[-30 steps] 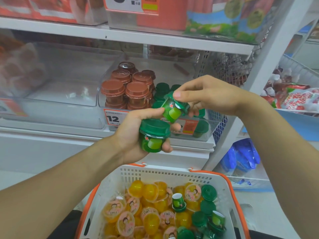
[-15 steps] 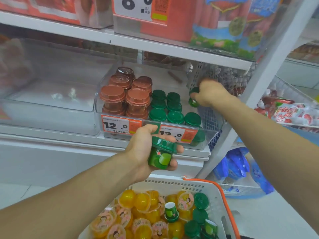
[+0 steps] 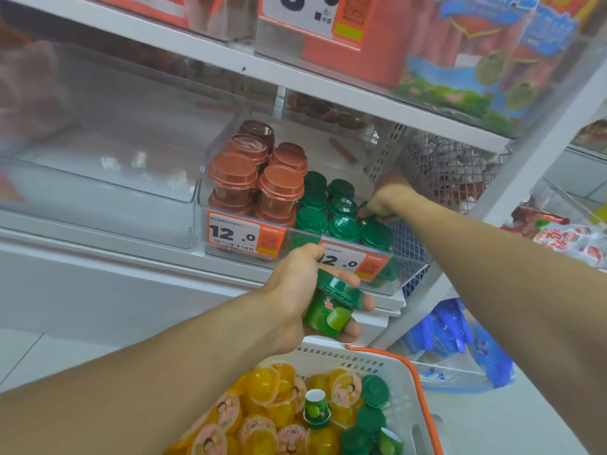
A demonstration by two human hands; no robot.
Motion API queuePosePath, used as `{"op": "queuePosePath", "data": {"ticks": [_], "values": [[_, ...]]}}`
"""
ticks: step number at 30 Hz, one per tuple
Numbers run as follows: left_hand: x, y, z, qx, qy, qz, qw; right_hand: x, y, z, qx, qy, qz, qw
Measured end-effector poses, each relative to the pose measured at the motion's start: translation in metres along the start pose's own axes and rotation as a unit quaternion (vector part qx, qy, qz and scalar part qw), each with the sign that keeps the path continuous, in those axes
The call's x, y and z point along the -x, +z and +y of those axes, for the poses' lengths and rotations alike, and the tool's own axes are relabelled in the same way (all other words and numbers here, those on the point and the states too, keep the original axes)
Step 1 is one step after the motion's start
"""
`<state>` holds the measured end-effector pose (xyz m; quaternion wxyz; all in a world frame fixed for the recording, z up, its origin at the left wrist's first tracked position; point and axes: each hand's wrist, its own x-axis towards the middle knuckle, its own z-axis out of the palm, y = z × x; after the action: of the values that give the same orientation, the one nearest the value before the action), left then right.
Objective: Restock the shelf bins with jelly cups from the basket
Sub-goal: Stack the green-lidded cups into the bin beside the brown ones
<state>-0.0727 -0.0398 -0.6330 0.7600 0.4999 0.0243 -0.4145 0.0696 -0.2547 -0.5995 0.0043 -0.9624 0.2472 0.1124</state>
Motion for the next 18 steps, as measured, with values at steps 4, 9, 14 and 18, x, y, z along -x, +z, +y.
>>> {"op": "queuePosePath", "data": {"ticks": [4,9,14,18], "values": [[0.001,0.000,0.000,0.004,0.004,0.008,1.000,0.002,0.004,0.002,-0.019,-0.009,0.031,0.999],[0.002,0.000,-0.001,0.020,0.029,0.005,0.999,0.009,0.007,0.005,-0.027,-0.018,0.037,0.999],[0.000,0.000,0.002,0.058,0.024,-0.012,0.998,0.059,-0.004,0.015,-0.115,-0.183,0.165,0.962],[0.003,0.003,0.005,0.061,0.032,-0.059,0.996,0.138,-0.007,0.030,-0.357,-0.316,-0.063,0.877]]}}
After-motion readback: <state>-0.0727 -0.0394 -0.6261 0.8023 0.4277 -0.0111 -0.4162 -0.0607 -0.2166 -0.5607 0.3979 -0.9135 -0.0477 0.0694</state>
